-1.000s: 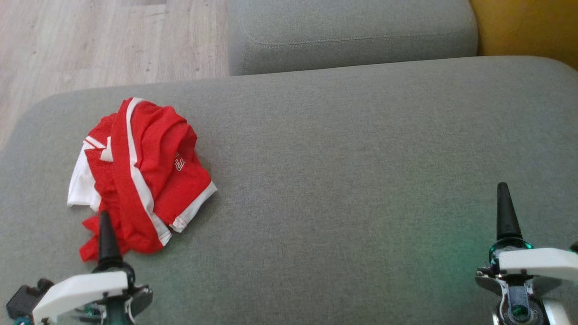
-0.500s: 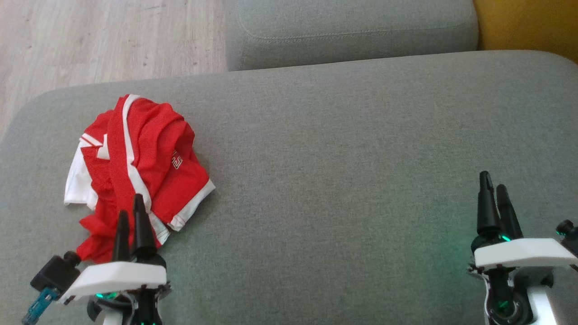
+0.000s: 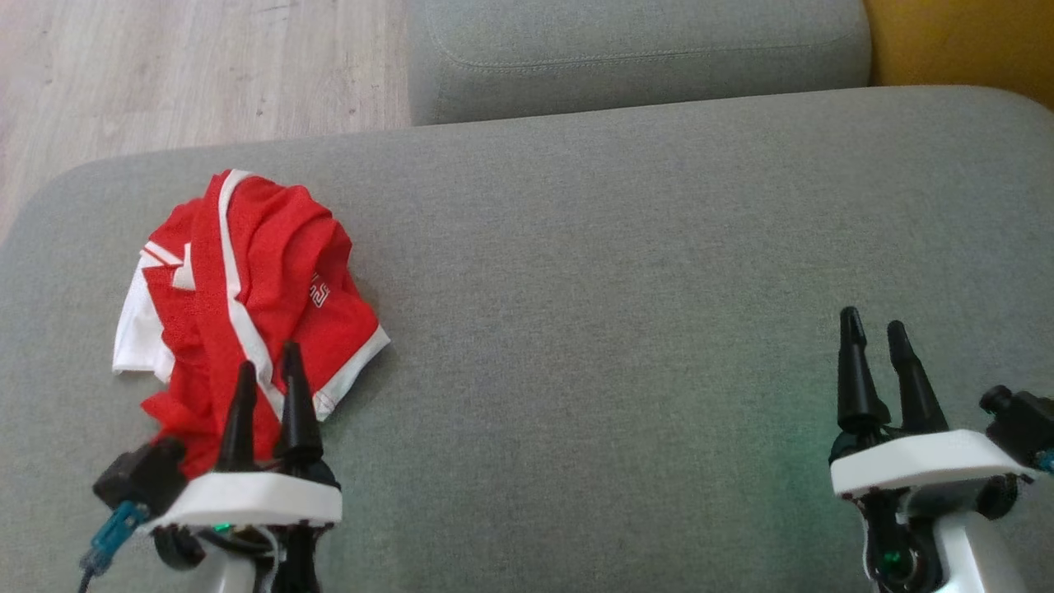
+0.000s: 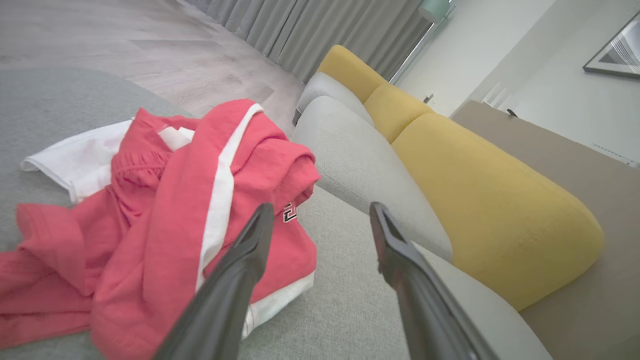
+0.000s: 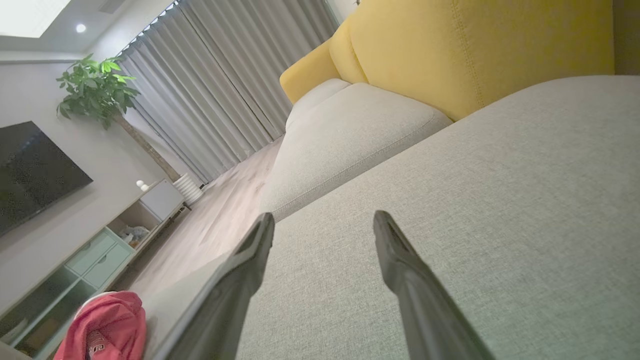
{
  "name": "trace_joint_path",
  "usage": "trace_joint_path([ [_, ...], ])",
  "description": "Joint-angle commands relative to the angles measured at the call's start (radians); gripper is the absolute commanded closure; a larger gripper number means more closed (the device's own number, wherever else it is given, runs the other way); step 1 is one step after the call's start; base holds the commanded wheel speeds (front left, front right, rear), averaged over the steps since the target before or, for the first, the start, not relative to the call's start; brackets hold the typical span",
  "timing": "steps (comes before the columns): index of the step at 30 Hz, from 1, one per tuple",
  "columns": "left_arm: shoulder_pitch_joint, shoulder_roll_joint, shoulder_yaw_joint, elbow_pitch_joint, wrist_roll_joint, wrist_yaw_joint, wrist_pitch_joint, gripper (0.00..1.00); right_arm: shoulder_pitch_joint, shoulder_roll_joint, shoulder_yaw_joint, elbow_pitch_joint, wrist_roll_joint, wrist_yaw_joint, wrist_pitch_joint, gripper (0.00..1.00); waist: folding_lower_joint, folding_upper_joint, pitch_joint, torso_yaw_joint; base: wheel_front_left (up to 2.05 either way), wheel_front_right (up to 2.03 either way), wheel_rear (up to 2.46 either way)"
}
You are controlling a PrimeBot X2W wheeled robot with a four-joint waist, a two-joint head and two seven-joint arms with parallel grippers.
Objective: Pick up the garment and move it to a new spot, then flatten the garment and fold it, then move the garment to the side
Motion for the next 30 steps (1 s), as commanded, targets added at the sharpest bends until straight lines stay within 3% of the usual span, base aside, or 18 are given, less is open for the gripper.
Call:
trace_joint_path([
  [1,-0.055,0.021,0.005,-0.029,0.042,0.003,-0.014,0.00,-0.057,-0.009,0.020,-0.045,-0.047,0.000,-0.015,0.00,-0.0001,0.0000,0.000,-0.002,0.00,0.00,0.00],
  [13,-0.063,0.045,-0.056,-0.020,0.189,0.024,-0.047,0.00,-0.057,-0.010,0.055,-0.061,-0.204,0.000,-0.047,0.00,-0.0001,0.0000,-0.011,-0.012,0.00,0.00,0.00],
  [30,-0.087,0.100,-0.156,-0.023,0.446,0.104,-0.097,0.00,-0.064,-0.012,0.082,-0.074,-0.494,-0.001,-0.097,0.00,-0.0001,0.0000,-0.022,-0.017,0.00,0.00,0.00],
])
